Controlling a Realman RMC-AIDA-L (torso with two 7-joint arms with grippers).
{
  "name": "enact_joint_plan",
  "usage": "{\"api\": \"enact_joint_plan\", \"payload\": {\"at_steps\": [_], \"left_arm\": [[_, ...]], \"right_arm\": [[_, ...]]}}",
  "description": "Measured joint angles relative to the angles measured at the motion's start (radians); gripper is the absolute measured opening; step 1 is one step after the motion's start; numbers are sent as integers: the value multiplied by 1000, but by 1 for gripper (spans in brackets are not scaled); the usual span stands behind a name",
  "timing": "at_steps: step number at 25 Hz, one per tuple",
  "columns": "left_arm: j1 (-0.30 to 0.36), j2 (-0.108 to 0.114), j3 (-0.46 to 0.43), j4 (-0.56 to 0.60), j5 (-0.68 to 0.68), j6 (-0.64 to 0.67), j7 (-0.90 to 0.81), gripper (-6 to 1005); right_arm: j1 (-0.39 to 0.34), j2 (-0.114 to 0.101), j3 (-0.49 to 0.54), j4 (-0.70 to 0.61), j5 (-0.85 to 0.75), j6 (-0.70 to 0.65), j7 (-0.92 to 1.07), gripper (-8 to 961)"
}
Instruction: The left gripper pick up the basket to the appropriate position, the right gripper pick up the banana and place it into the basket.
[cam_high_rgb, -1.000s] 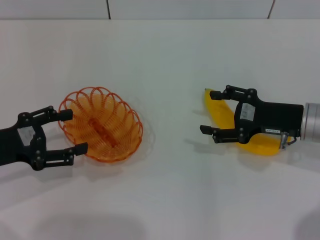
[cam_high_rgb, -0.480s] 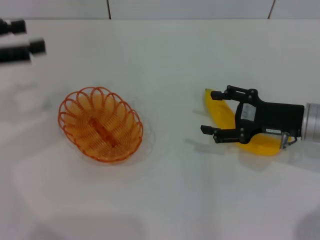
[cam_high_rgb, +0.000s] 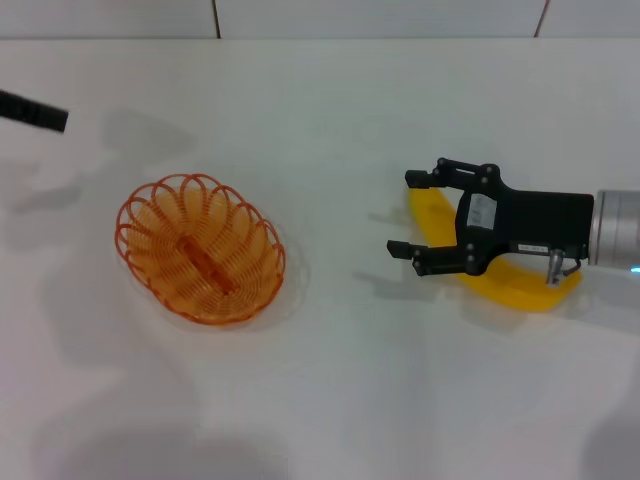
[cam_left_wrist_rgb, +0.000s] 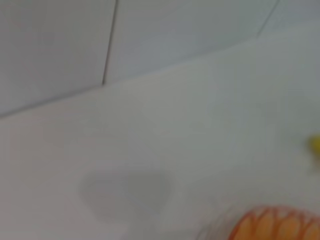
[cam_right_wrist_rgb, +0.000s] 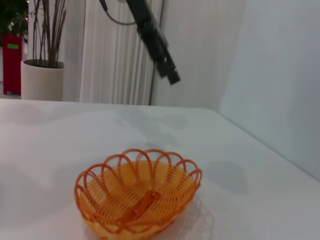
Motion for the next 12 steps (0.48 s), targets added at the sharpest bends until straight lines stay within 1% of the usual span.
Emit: {"api": "enact_joint_plan", "payload": {"at_steps": [2,4,6,9,12], "left_arm": [[-21,-9,21,0,68,-4,13,891],[-34,-17,42,0,97,-8,30,890],[-46,-31,69,-1,109,-25,59,890],[-65,-60,126,-4,110,-79,104,889],[-68,-96,217,-6,112,-147,138,888]], "right_arm": [[9,0,0,1,0,-2,1,879],[18,1,-1,7,0,-4,2,879],[24,1,-1,14,0,-3,2,879],[27,1,-1,22,0,0,2,879],[31,1,-1,24,0,0,0,879]]}}
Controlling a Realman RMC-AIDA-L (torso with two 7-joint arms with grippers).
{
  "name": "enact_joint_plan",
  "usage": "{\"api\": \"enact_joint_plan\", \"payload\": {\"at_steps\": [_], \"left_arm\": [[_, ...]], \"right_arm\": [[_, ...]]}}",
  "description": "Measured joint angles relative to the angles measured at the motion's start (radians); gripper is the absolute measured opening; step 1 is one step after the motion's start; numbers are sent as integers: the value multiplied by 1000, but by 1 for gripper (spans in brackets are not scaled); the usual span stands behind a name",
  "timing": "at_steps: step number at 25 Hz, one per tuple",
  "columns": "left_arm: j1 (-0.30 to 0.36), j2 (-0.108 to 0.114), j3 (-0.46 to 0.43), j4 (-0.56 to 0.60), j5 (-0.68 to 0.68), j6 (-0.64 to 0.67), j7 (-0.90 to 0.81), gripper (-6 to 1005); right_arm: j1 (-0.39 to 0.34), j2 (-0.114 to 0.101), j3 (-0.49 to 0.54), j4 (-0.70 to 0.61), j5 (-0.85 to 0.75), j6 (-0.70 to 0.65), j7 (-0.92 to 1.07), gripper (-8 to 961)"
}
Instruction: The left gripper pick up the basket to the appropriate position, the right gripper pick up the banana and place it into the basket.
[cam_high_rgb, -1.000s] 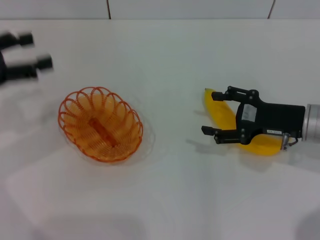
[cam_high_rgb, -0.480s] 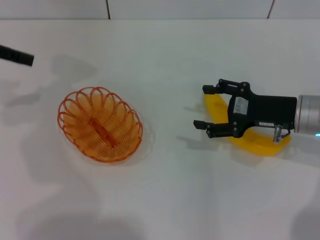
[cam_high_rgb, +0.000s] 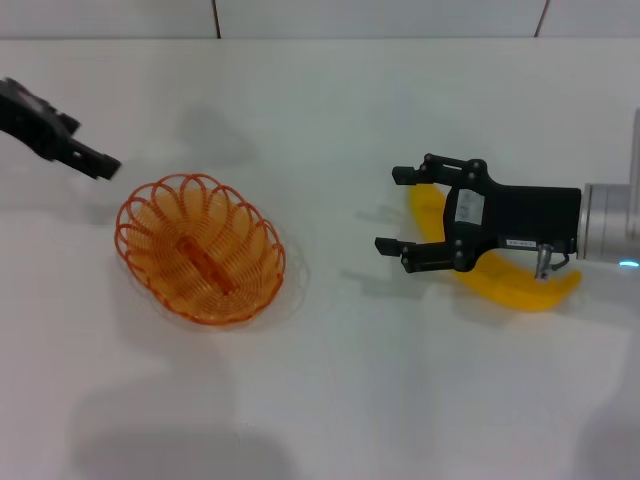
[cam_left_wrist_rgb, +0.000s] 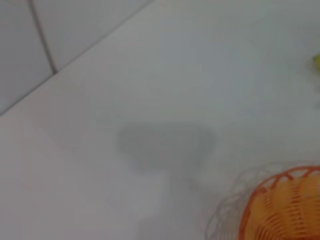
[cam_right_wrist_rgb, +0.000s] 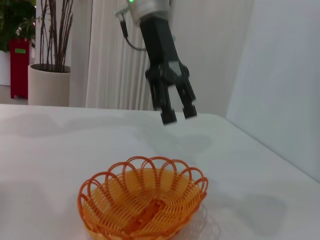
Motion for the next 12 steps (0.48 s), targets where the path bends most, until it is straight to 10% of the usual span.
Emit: {"api": "enact_joint_plan", "payload": {"at_steps": [8,12], "left_arm": [[40,-129,48,33,14,-127,246,886],[56,-157,56,47,14,-141,328,884]], "right_arm": [[0,0,0,11,0,12,1,878],[-1,1,0,11,0,24,1,878]]}}
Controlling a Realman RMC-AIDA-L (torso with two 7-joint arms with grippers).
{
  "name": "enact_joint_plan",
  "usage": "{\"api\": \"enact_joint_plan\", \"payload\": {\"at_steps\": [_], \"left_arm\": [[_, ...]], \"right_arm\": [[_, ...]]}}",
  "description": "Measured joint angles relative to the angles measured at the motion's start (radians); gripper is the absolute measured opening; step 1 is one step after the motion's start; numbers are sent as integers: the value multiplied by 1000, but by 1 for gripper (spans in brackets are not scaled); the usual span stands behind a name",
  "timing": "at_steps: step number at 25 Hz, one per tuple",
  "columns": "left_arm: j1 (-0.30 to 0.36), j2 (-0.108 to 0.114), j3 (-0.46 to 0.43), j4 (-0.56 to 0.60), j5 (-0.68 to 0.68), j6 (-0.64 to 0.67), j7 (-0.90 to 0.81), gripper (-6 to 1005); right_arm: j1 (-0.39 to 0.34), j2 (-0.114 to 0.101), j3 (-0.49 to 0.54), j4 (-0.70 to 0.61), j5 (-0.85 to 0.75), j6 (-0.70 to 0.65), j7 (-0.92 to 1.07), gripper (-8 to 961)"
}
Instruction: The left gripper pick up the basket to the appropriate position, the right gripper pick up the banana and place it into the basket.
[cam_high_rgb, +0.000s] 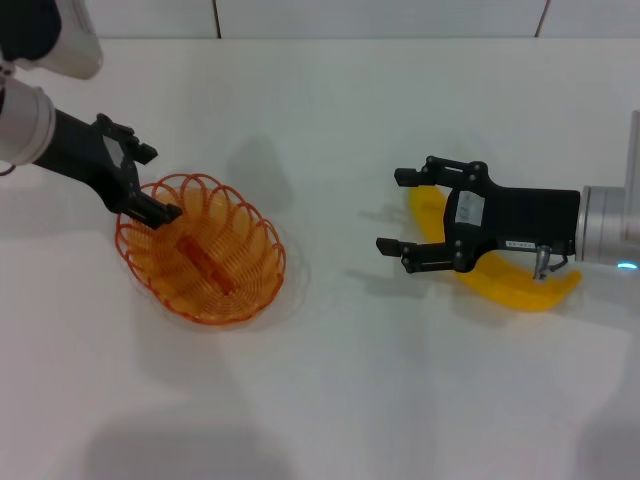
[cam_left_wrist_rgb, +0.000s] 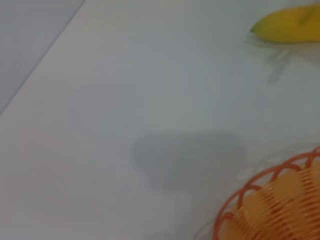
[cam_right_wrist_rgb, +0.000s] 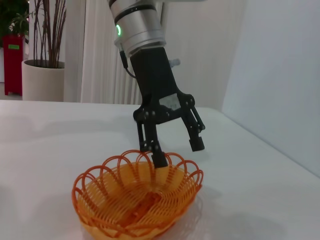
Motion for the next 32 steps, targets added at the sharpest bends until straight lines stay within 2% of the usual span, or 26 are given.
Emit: {"api": "enact_joint_plan", "payload": {"at_steps": [10,15,18,22,29,32], "left_arm": [[-8,-2,12,-18,3,-47,-29,881],[-69,38,10,-140,14,-49,-82,880],[-82,49,7,-169,15,-51,-87,879],[-83,47,4,-165,15,-70,-86,878],[-84,25,15,-165,27,-104,-76,876],[-84,15,16,-165,39,-112,-73,800]], "right_arm": [[7,0,0,2,0,0,1,878],[12,0,0,1,0,0,1,878],[12,0,0,1,-1,-1,1,878],[12,0,0,1,-1,-1,2,878],[12,0,0,1,-2,0,2,878],[12,0,0,1,-2,0,2,878]]}}
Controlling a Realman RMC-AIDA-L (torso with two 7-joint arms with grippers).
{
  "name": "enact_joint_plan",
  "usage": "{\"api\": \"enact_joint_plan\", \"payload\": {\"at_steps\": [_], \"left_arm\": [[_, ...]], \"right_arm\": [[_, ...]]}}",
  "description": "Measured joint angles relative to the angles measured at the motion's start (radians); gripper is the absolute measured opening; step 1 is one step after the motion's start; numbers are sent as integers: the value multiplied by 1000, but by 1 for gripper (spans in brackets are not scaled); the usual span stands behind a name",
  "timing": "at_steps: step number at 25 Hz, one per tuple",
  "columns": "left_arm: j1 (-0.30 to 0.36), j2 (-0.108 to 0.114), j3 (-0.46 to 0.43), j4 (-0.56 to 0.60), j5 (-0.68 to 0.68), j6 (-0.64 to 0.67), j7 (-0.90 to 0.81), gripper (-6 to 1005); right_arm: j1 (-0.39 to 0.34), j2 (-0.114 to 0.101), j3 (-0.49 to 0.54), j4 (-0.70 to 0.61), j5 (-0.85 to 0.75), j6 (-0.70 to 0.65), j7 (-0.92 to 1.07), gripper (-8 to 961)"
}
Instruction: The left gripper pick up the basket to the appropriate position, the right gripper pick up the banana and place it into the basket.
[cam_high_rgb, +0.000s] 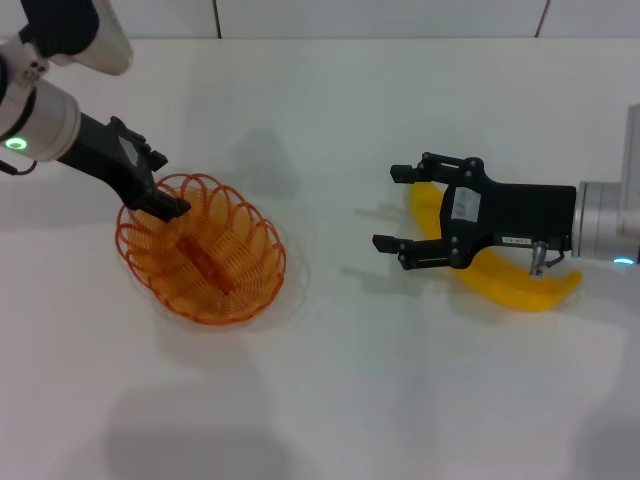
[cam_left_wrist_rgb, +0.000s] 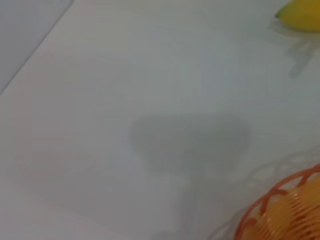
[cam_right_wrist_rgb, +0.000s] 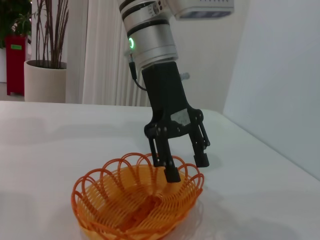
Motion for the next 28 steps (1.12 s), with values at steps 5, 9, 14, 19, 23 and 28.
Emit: {"api": "enact_joint_plan", "payload": {"at_steps": [5,9,14,19,23,28], "left_arm": [[-2,-25,2,0,43,-41,2,756],[-3,-29,13,-1,45,-46,-4,655],[-6,-29,14,-1,18,-49,1,535],[-13,-30,45,-4,13,-42,2,420],[-8,-30,83,-6,14,-37,-9,289],[-6,-30,82,2,10,-31,-13,143]], "right_arm": [[0,0,0,0,0,0,0,878],[1,0,0,1,0,0,0,877],[1,0,0,13,0,1,-4,877],[1,0,0,14,0,3,-3,877],[1,0,0,14,0,3,-2,877],[-7,-2,0,14,0,3,-1,877]]}}
